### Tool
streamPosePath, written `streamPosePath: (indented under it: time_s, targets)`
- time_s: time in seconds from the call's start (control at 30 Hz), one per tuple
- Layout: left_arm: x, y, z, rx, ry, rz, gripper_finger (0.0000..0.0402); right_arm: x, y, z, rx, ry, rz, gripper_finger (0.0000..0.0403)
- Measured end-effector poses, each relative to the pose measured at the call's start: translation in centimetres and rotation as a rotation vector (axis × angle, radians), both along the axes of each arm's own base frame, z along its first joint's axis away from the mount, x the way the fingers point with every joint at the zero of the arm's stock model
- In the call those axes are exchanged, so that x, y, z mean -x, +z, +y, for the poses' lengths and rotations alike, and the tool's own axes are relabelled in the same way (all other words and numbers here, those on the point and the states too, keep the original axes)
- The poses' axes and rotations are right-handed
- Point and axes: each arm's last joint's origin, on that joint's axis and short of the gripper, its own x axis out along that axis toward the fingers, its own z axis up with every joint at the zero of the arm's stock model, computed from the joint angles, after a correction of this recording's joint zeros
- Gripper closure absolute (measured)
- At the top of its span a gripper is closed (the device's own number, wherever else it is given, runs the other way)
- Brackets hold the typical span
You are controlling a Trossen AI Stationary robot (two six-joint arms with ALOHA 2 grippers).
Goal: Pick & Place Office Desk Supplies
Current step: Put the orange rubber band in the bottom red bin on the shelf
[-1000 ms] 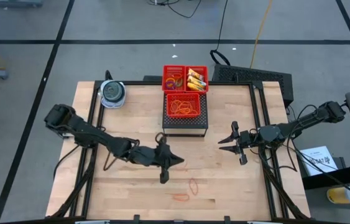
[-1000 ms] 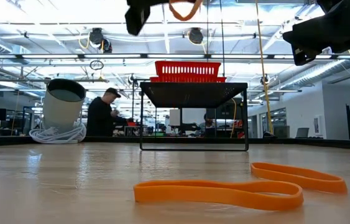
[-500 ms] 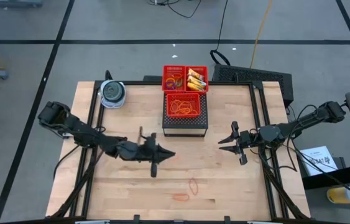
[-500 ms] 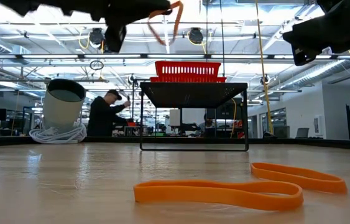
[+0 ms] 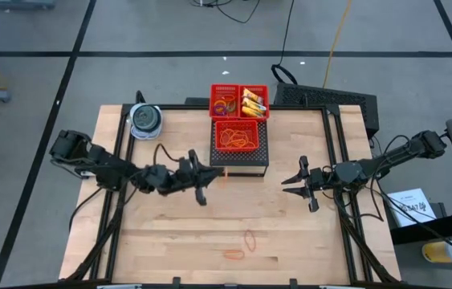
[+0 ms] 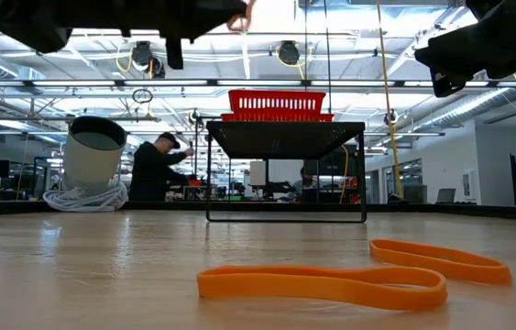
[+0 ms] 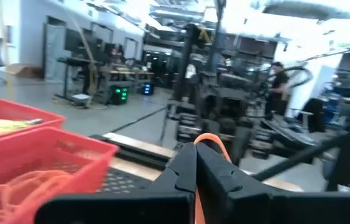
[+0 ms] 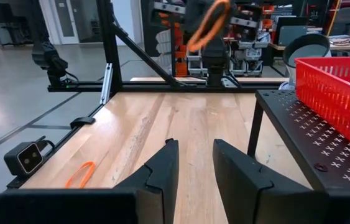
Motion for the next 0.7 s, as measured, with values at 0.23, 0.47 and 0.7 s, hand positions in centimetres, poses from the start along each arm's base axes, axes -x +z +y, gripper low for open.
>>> streamPosePath:
  time_s: [0.23, 0.47, 0.7]
  targets:
    - [-0.9, 0.8, 3.3, -0.007, 0.063, -0.029, 0.0394, 0.0, 0.0, 0.0, 0.001, 0.0, 0.0, 0.0314]
    - [-1.4, 1.5, 6.5, -0.019, 0.103, -0.055, 0.0387, 0.0, 0.0, 0.0, 0.003, 0.0, 0.0, 0.0314]
    - [-1.4, 1.7, 8.8, -0.034, 0.134, -0.053, 0.0394, 0.0, 0.0, 0.0, 0.003, 0.0, 0.0, 0.0314]
